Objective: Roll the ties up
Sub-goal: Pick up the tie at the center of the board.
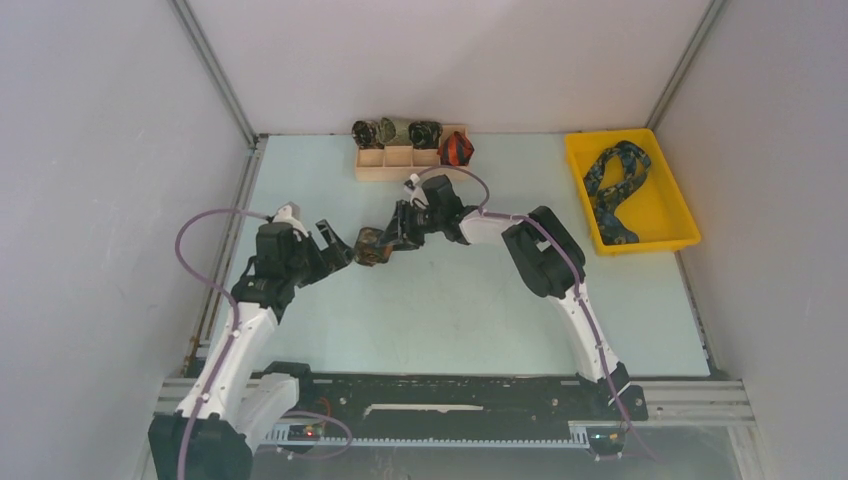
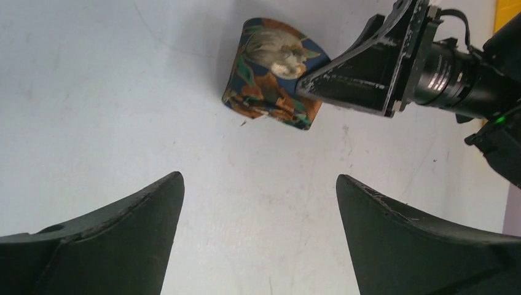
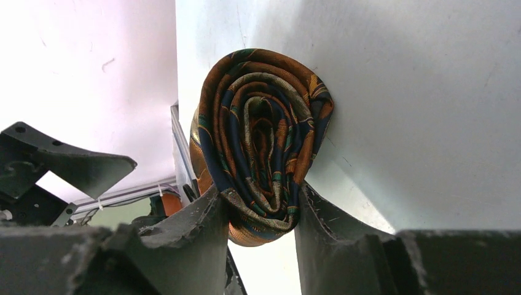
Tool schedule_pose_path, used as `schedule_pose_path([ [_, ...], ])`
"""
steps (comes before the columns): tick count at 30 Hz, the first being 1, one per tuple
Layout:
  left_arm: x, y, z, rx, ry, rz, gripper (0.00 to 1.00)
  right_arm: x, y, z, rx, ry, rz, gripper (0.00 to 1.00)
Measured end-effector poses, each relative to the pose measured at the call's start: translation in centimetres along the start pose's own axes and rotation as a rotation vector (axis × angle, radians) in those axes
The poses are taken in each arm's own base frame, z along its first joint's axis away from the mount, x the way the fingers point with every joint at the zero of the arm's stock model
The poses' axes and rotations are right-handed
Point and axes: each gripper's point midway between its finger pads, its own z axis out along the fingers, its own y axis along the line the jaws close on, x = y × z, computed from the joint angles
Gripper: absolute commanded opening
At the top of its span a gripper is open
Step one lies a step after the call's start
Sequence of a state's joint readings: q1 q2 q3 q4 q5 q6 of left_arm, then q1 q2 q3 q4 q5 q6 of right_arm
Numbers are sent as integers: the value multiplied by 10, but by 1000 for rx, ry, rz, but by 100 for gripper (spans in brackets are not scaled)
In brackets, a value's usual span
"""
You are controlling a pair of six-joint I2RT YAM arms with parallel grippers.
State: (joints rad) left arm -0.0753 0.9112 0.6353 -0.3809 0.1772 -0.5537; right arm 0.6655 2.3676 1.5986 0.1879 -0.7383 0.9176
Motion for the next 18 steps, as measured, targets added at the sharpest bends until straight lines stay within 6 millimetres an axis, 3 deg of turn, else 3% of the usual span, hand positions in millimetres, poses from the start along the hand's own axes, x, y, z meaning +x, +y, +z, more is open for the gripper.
schedule_pose_path([
  [5,2,4,-25,-29,-16,31,100,-5,3,-2,-4,-8,7,0],
  [11,-14,0,-55,-39,-97,99,100,-19,9,-7,-15,-28,8,0],
  [18,-17,10,-72,-85,-151,151,100,-55,32,-22,-29,-75,-16,0],
])
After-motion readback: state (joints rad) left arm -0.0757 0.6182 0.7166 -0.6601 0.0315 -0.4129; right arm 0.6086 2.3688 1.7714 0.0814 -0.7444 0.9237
